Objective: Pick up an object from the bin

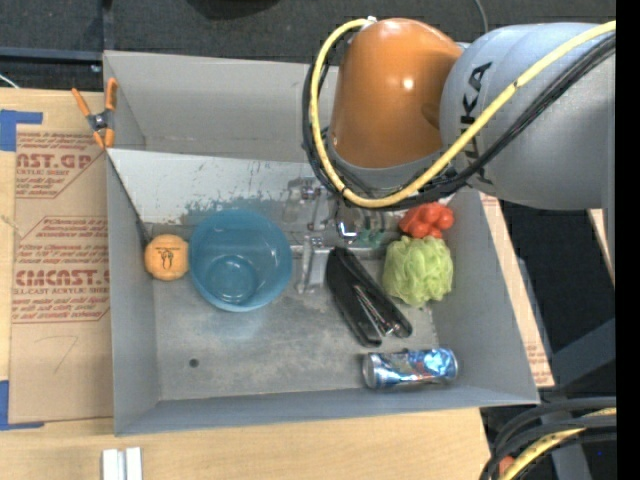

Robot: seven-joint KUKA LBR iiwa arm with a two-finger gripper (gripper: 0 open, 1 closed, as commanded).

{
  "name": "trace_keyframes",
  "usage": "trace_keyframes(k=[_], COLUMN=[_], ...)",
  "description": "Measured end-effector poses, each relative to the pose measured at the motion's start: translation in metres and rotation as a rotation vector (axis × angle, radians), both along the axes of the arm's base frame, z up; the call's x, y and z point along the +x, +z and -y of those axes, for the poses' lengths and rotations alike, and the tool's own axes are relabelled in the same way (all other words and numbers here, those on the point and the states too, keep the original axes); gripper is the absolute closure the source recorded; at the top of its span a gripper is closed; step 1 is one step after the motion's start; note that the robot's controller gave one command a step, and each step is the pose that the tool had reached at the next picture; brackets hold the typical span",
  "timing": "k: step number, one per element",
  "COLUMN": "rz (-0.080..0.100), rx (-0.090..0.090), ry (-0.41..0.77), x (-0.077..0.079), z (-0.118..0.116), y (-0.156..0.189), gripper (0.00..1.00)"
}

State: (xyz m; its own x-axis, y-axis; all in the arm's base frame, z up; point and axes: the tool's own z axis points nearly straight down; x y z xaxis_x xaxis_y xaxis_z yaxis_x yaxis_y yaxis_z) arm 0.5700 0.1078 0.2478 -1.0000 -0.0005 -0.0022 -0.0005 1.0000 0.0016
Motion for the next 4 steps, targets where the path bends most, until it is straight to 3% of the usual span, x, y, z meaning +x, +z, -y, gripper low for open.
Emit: trace_keyframes(k=[1, 2, 3, 4], rz=[0.0, -0.003, 0.007, -0.007], rx=[0.0, 0.0, -0.002, 0.003], ry=[0.0, -0.205, 0.008, -0.342], x=[0.0, -0.018, 0.014, -0.021], z=[0.0, -0.021, 0.036, -0.042], y=[0.0, -0.051, -0.041, -0.093], gripper=[0.0, 0.0, 0.0, 0.0])
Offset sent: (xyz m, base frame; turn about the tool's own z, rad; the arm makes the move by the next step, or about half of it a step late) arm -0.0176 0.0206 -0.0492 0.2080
